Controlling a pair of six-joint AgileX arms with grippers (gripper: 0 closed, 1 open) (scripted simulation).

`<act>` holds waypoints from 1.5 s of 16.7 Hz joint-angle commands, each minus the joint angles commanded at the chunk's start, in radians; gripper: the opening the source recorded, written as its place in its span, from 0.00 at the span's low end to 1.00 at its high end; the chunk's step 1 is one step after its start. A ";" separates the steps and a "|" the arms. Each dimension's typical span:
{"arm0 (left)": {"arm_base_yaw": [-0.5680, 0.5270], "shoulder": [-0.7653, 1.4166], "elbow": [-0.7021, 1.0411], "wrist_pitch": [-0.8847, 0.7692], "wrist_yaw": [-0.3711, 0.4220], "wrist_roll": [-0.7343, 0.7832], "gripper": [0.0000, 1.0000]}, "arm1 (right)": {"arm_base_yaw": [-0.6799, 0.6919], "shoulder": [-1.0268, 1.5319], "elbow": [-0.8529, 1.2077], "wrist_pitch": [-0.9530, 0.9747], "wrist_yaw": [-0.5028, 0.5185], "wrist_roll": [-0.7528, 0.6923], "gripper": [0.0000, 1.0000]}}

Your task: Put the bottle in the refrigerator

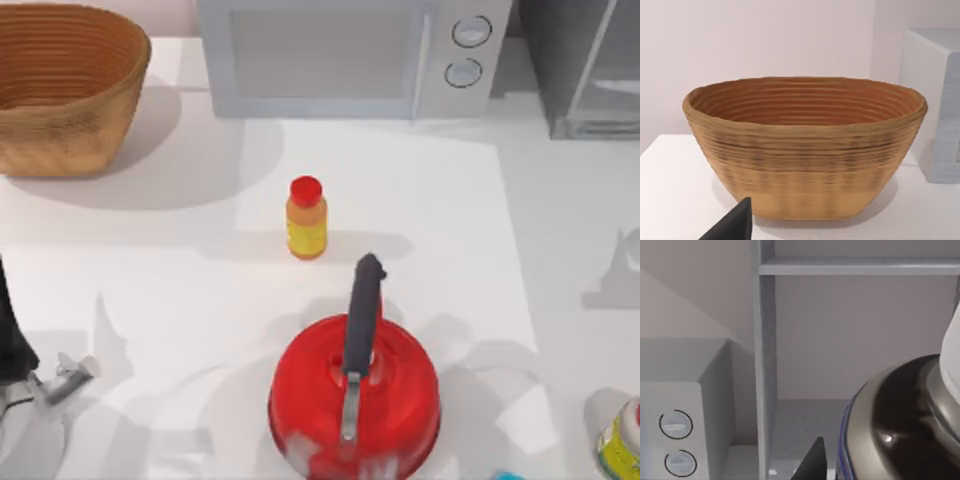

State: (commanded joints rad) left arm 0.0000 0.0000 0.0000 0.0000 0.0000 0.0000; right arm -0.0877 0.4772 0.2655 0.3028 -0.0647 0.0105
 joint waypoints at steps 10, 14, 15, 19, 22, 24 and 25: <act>0.000 0.000 0.000 0.000 0.000 0.000 1.00 | -0.139 1.180 0.489 0.562 -0.126 -0.001 0.01; 0.000 0.000 0.000 0.000 0.000 0.000 1.00 | -0.175 1.487 0.638 0.732 -0.168 0.001 0.01; 0.000 0.000 0.000 0.000 0.000 0.000 1.00 | -0.181 1.537 0.665 0.762 -0.176 0.001 0.01; 0.000 0.000 0.000 0.000 0.000 0.000 1.00 | -0.192 1.633 0.718 0.823 -0.191 0.003 0.01; 0.000 0.000 0.000 0.000 0.000 0.000 1.00 | -0.192 1.633 0.718 0.823 -0.191 0.003 0.01; 0.000 0.000 0.000 0.000 0.000 0.000 1.00 | -0.187 1.635 0.715 0.818 -0.189 0.004 0.01; 0.000 0.000 0.000 0.000 0.000 0.000 1.00 | -0.185 1.648 0.728 0.808 -0.187 0.005 0.01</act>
State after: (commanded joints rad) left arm 0.0000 0.0000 0.0000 0.0000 0.0000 0.0000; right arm -0.2731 2.1250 0.9933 1.1110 -0.2514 0.0154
